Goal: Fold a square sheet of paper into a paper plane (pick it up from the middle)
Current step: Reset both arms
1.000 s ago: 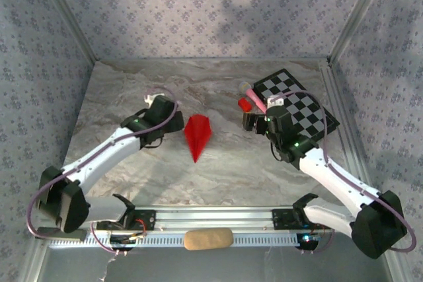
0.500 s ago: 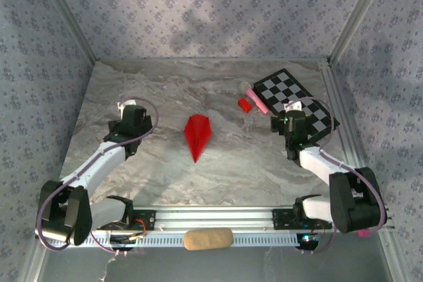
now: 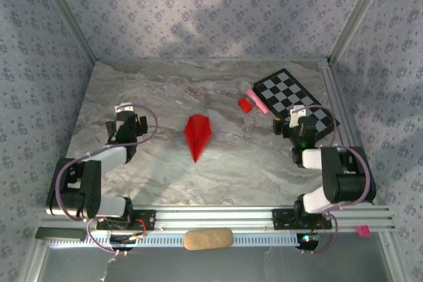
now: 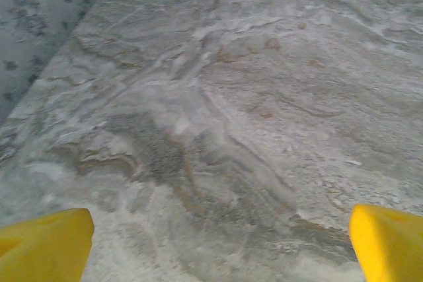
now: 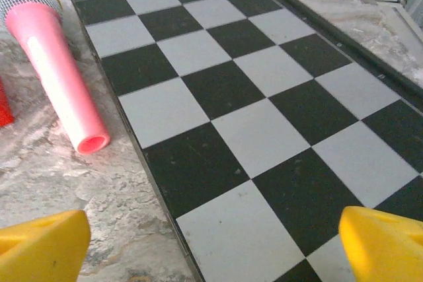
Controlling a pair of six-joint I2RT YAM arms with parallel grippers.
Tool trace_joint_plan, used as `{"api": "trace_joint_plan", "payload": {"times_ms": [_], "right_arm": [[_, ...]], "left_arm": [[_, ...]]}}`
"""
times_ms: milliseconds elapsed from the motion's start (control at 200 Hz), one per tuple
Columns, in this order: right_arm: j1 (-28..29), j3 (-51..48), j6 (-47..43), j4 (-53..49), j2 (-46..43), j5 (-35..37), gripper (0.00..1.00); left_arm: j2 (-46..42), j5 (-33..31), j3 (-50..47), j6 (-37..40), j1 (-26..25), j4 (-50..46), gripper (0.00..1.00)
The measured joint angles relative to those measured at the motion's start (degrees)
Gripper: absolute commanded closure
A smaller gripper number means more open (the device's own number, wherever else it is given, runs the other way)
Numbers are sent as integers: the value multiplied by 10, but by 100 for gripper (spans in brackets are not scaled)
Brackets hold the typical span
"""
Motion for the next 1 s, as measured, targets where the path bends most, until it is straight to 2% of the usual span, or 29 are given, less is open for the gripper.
{"api": "trace_joint_plan", "payload": {"times_ms": [220, 340, 410, 485, 999], "right_arm": [[-14, 10, 18, 0, 12, 11, 0], [-14, 10, 23, 0, 12, 10, 0], [-15, 11, 25, 0, 12, 10, 0], [-15, 11, 25, 0, 12, 10, 0], [-15, 14, 25, 0, 12, 10, 0]], "left_arm": [[45, 64, -23, 41, 10, 123, 2], [80, 116, -39, 41, 44, 191, 0], [95, 135, -37, 34, 65, 187, 0], [98, 138, -37, 27, 75, 194, 0], [97, 133, -37, 25, 63, 206, 0]]}}
